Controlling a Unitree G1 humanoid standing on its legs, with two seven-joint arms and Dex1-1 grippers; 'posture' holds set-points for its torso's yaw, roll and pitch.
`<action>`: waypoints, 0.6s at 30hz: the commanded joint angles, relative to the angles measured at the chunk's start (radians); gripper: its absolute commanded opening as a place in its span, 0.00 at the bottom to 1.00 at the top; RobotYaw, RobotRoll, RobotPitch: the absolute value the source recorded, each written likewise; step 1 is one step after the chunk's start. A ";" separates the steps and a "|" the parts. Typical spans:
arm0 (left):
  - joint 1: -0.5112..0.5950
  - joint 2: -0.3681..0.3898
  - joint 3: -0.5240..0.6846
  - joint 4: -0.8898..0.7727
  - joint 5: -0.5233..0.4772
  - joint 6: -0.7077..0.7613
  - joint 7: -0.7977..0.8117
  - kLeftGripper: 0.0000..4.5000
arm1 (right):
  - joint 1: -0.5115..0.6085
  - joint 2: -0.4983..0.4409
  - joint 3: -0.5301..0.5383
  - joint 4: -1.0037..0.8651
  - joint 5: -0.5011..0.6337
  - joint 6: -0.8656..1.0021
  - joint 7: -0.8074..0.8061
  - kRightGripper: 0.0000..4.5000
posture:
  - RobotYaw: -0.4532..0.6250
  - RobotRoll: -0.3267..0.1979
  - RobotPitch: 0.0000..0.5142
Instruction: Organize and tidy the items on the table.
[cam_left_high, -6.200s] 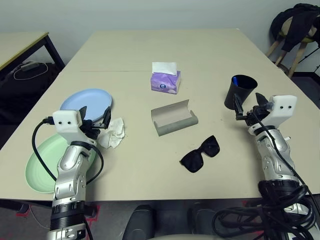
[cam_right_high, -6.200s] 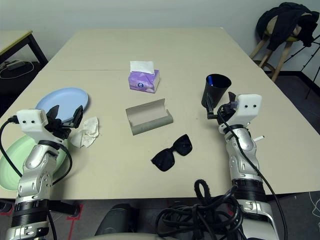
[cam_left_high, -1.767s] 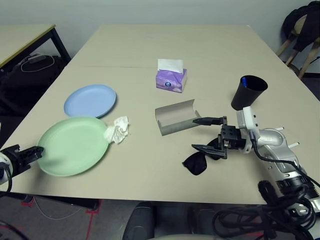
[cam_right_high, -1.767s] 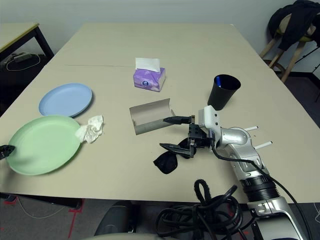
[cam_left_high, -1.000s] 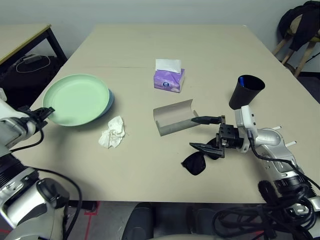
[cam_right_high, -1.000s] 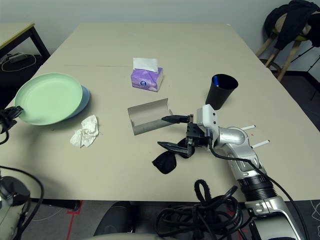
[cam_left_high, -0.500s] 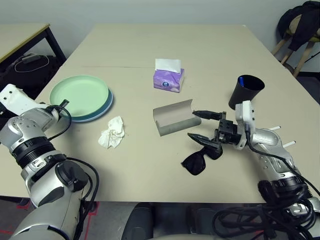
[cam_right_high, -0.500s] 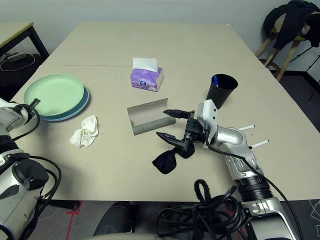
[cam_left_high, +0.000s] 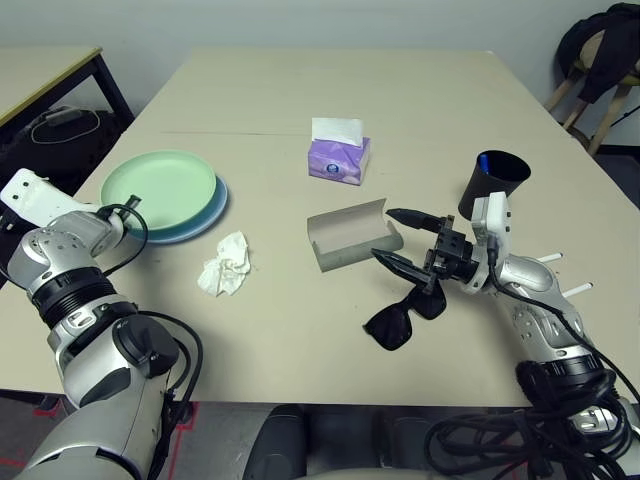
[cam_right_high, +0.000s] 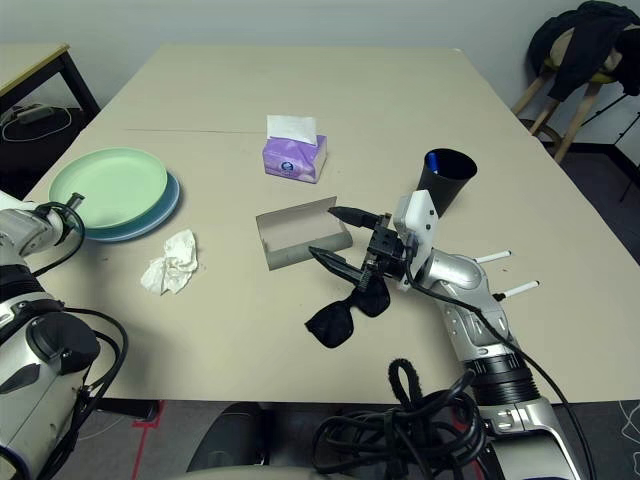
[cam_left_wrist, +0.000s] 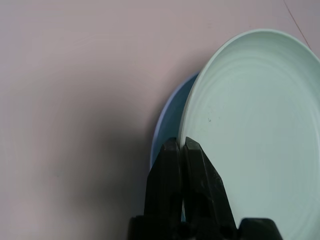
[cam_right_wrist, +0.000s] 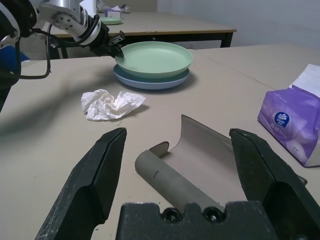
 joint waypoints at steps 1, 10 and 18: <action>0.001 -0.014 -0.004 -0.035 -0.025 0.025 0.019 0.01 | 0.001 0.001 -0.002 -0.030 0.001 0.011 -0.014 1.00 | 0.52 0.62 0.10; 0.030 -0.020 -0.006 -0.066 -0.029 0.059 0.037 0.26 | -0.001 0.003 0.001 -0.049 0.004 0.025 -0.026 1.00 | 0.51 0.62 0.10; 0.093 -0.016 -0.054 -0.191 -0.036 0.075 -0.001 0.93 | 0.012 0.002 -0.004 -0.041 0.002 0.013 -0.022 1.00 | 0.51 0.62 0.10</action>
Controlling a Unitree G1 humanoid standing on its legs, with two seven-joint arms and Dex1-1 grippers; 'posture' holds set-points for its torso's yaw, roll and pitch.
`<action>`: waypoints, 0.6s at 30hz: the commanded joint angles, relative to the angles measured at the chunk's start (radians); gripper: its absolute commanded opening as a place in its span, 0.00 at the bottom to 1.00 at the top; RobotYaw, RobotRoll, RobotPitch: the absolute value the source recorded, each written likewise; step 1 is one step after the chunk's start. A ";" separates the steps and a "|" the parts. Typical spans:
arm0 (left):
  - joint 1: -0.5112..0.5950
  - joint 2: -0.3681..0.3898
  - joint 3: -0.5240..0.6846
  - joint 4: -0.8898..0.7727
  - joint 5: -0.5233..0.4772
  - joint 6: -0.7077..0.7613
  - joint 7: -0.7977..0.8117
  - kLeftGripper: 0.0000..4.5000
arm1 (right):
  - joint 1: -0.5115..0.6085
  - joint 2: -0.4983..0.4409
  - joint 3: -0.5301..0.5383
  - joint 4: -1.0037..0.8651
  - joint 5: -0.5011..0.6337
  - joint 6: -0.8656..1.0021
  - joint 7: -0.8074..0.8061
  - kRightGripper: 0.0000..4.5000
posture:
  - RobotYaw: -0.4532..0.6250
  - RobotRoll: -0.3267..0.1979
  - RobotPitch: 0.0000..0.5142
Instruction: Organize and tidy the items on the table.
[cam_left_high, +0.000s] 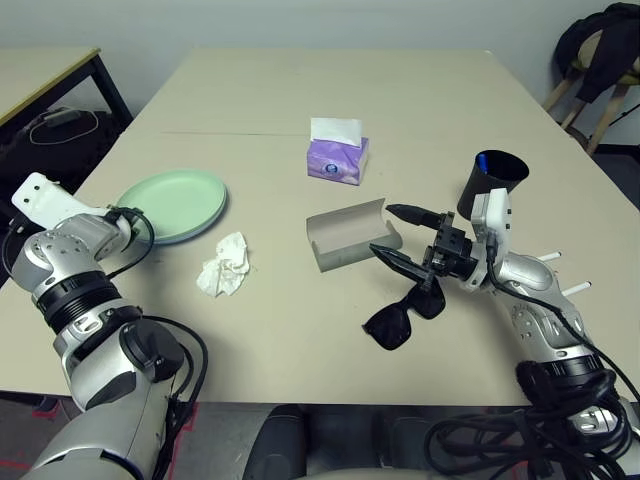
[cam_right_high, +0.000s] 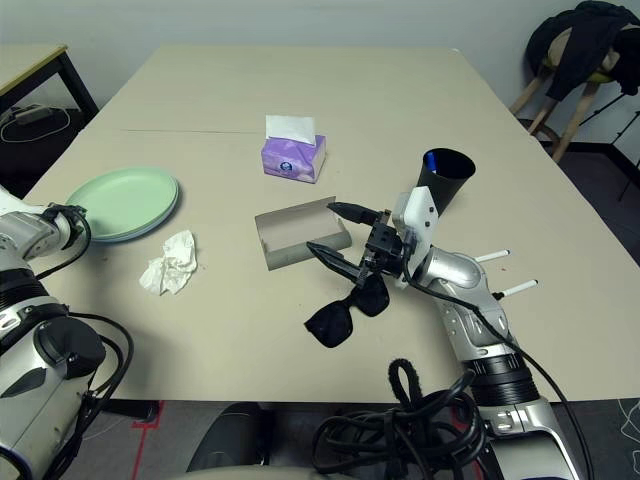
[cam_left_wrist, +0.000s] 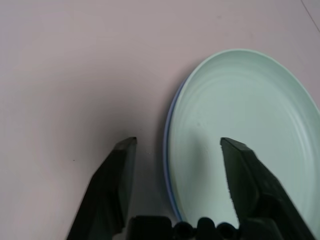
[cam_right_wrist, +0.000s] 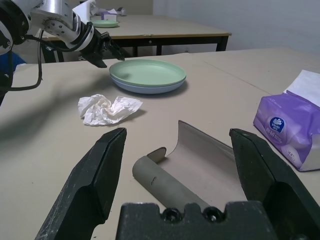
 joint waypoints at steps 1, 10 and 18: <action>0.028 -0.001 -0.043 -0.073 -0.014 0.002 -0.048 0.99 | 0.010 -0.001 -0.005 -0.005 0.002 -0.006 0.001 1.00 | 0.52 0.62 0.10; 0.255 0.160 -0.431 -0.272 0.015 -0.317 -0.696 0.99 | -0.004 -0.002 -0.008 0.026 -0.002 -0.024 0.009 1.00 | 0.53 0.62 0.12; 0.416 0.314 -0.615 -0.259 0.026 -0.457 -1.134 0.99 | -0.011 -0.011 -0.010 0.029 -0.001 -0.023 0.012 1.00 | 0.52 0.62 0.13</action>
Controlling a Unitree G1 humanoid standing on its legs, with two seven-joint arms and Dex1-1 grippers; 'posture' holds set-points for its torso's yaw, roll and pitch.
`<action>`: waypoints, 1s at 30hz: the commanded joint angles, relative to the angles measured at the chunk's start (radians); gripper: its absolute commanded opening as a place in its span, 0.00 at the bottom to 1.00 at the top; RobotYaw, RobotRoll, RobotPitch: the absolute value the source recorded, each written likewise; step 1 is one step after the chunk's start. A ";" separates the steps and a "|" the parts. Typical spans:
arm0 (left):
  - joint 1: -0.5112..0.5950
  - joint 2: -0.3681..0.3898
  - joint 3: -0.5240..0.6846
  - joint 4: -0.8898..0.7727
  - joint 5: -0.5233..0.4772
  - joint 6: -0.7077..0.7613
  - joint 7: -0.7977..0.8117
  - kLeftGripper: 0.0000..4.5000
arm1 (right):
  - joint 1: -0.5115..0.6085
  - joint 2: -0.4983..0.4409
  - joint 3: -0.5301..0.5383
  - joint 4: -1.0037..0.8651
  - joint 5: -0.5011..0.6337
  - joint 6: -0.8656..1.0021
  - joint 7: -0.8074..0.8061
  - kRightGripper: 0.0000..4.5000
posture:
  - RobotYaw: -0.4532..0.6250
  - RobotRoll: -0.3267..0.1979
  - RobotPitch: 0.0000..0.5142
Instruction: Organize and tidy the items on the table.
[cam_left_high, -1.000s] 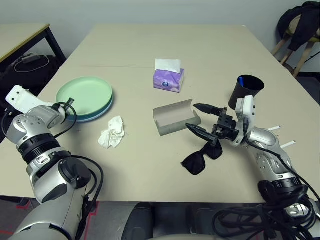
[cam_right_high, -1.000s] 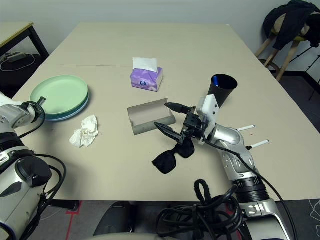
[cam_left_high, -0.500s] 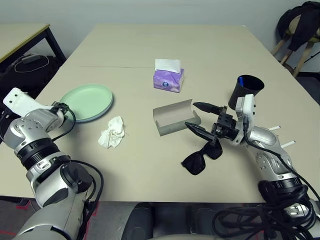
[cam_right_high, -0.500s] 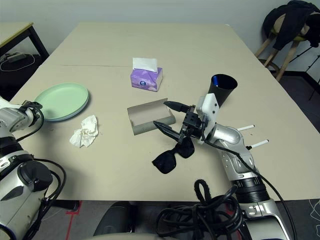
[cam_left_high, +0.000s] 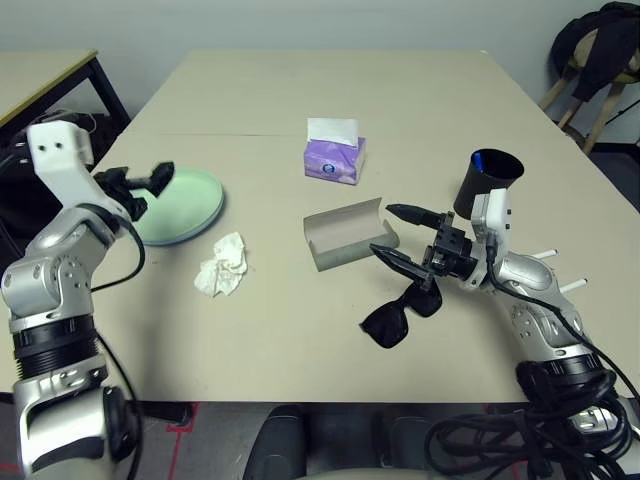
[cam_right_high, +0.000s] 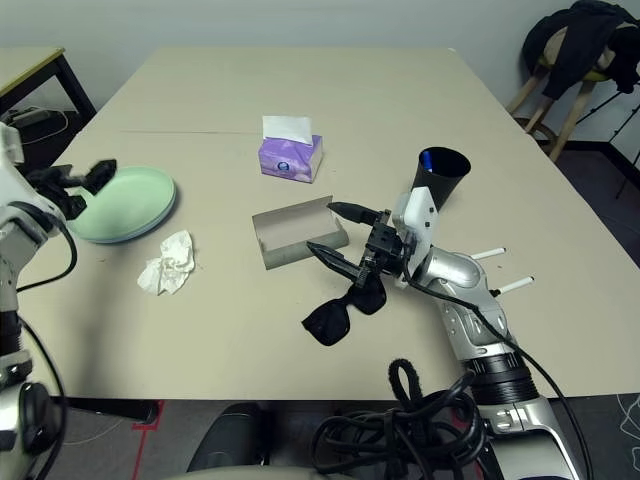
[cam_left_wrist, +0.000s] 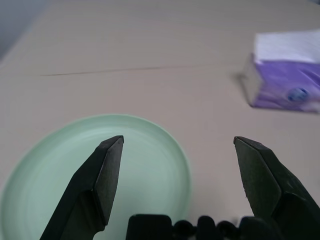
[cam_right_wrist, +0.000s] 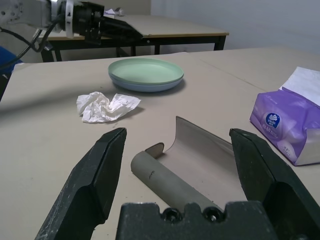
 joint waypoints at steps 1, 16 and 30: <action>0.031 0.038 -0.057 0.007 0.005 -0.021 -0.128 0.99 | -0.003 -0.009 -0.010 0.000 0.000 -0.004 0.006 1.00 | 0.52 0.62 0.14; 0.119 0.104 -0.218 0.056 0.112 -0.094 -0.329 0.99 | 0.011 -0.016 -0.014 -0.023 0.004 0.005 -0.003 1.00 | 0.51 0.62 0.14; 0.169 0.083 -0.261 0.011 0.127 -0.103 -0.352 0.96 | -0.005 -0.020 -0.012 -0.018 0.001 0.005 -0.003 1.00 | 0.51 0.62 0.12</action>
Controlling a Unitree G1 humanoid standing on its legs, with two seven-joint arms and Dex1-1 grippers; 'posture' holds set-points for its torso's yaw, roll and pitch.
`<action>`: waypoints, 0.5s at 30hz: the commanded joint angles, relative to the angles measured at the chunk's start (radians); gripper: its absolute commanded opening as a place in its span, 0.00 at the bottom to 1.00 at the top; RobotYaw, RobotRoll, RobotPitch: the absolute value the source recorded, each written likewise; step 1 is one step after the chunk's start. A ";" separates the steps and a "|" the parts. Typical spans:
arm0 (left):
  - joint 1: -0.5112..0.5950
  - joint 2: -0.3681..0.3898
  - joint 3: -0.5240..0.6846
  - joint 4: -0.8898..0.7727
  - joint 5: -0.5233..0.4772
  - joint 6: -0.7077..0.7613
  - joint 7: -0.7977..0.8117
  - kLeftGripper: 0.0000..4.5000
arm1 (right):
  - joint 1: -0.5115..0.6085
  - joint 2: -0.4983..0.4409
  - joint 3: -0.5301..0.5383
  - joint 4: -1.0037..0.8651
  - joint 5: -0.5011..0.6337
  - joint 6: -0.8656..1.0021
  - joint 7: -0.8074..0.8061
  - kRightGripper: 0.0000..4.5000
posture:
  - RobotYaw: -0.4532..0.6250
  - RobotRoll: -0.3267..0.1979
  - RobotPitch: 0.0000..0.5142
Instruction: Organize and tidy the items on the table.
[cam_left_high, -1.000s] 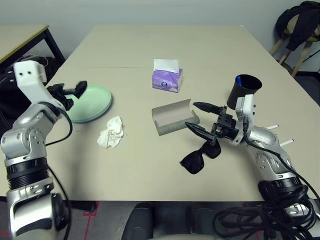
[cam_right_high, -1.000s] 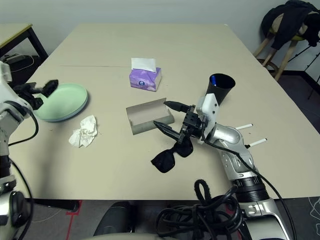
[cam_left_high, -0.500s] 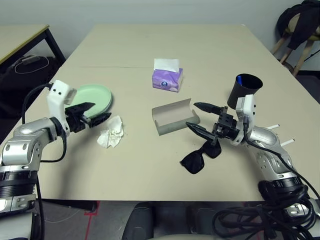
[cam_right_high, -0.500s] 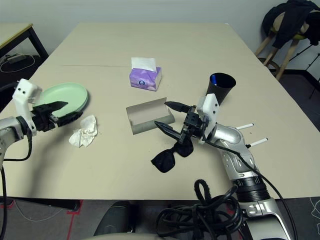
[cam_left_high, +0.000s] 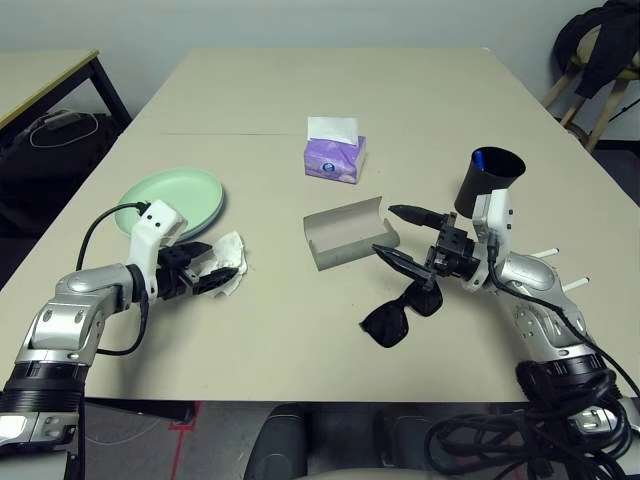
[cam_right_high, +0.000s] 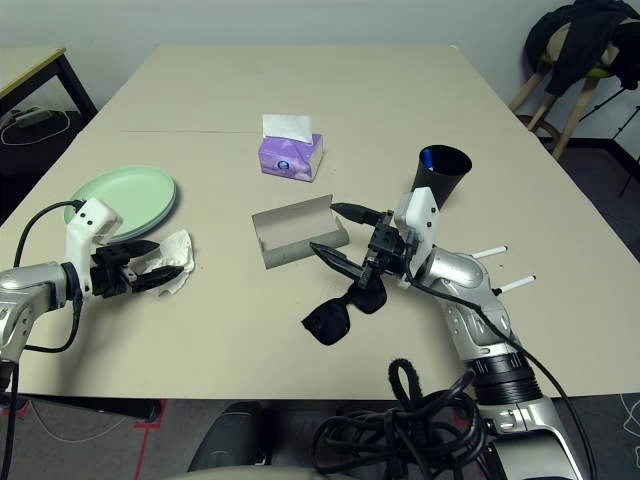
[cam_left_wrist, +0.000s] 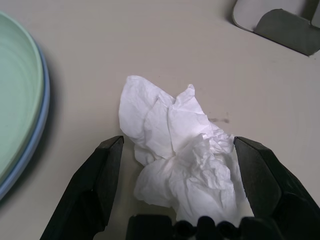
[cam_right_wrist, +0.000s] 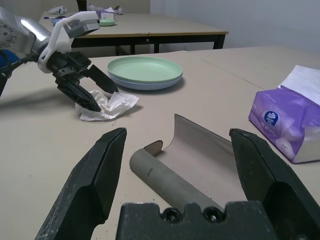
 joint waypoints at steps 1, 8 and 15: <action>0.016 -0.012 -0.010 -0.023 0.009 -0.009 -0.004 0.91 | -0.006 -0.010 -0.013 -0.010 0.001 0.001 0.000 1.00 | 0.51 0.62 0.12; 0.024 -0.006 0.006 -0.063 -0.016 0.024 -0.019 0.33 | -0.005 -0.009 -0.014 -0.010 0.001 -0.002 -0.001 1.00 | 0.51 0.62 0.11; 0.016 -0.004 0.040 -0.124 -0.079 0.128 -0.020 0.00 | 0.001 -0.010 -0.006 -0.012 -0.003 0.000 0.004 1.00 | 0.51 0.62 0.11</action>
